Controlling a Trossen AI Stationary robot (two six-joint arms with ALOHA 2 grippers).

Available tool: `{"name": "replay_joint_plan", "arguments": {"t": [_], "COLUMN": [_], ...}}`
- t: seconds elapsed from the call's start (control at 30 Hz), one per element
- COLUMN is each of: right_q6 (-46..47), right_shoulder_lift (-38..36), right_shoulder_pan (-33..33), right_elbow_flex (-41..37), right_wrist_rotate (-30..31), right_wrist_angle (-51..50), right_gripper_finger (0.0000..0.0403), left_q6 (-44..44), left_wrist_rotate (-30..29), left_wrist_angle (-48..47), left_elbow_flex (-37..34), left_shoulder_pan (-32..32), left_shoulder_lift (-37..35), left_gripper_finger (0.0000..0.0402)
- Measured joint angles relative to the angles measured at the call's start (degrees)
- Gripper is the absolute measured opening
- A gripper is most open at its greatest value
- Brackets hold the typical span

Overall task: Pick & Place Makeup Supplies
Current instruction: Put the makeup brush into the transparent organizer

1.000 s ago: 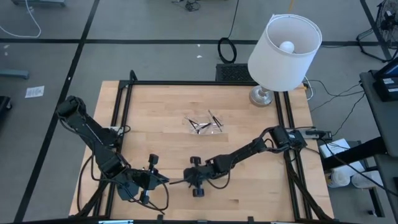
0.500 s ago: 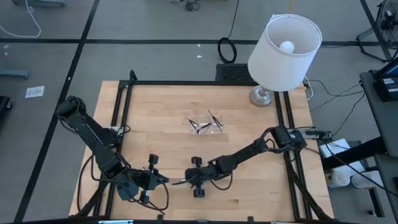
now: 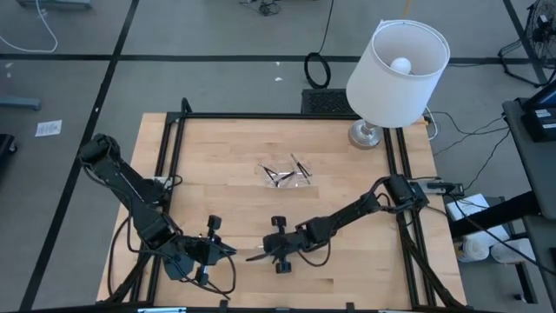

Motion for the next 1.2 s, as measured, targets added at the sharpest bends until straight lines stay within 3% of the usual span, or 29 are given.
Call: {"name": "replay_joint_plan", "arguments": {"t": [0.27, 0.5, 1.2], "right_q6": [-0.14, 3.34, 16.23], "right_shoulder_lift": [-0.02, -0.40, -0.85], "right_shoulder_pan": [0.11, 0.13, 3.17], "right_elbow_flex": [0.00, -0.02, -10.60], "right_wrist_rotate": [0.06, 0.30, -5.87], "right_wrist_angle": [-0.02, -6.72, -8.07], "right_gripper_finger": [0.0002, 0.0001, 0.0000], "left_q6": [-0.19, -0.96, -1.25], "left_wrist_rotate": [0.01, 0.04, 0.11], "left_wrist_angle": [0.01, -0.08, -0.19], "left_elbow_flex": [0.00, 0.00, 0.00], "left_shoulder_pan": [0.45, 0.44, 0.44], "left_shoulder_lift": [-0.01, -0.01, -0.01], "left_gripper_finger": [0.0035, 0.0035, 0.0035]}}
